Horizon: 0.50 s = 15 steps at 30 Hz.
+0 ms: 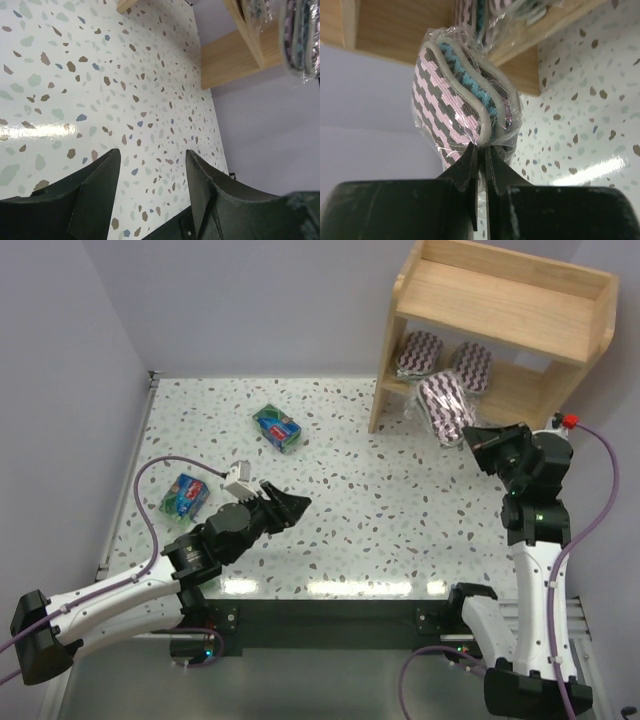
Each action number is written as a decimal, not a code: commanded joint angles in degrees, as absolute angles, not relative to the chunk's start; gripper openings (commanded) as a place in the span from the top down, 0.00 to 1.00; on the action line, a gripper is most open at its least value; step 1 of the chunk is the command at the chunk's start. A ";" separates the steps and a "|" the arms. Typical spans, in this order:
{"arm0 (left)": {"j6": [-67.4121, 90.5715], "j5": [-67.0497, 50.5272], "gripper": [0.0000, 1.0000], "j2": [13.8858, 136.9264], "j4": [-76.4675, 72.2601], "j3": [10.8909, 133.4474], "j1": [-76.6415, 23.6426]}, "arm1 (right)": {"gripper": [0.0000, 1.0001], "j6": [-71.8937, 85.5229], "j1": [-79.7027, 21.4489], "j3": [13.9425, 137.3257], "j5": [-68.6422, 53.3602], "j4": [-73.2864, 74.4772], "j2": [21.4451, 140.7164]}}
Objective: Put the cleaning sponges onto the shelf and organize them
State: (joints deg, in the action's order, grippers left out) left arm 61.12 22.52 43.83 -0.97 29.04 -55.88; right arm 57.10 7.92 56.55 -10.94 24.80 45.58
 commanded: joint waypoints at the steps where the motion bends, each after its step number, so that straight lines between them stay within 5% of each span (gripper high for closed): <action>1: 59.15 23.91 0.40 43.24 2.64 29.09 -55.55 | 1.00 60.90 9.49 60.55 -1.53 23.82 47.90; 15: 59.94 20.04 0.41 42.54 2.90 28.13 -55.55 | 1.00 64.78 13.88 60.20 13.24 10.11 50.53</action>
State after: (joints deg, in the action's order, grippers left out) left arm 60.42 21.02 43.35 2.74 28.91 -55.88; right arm 63.22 13.23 58.72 6.46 15.64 49.41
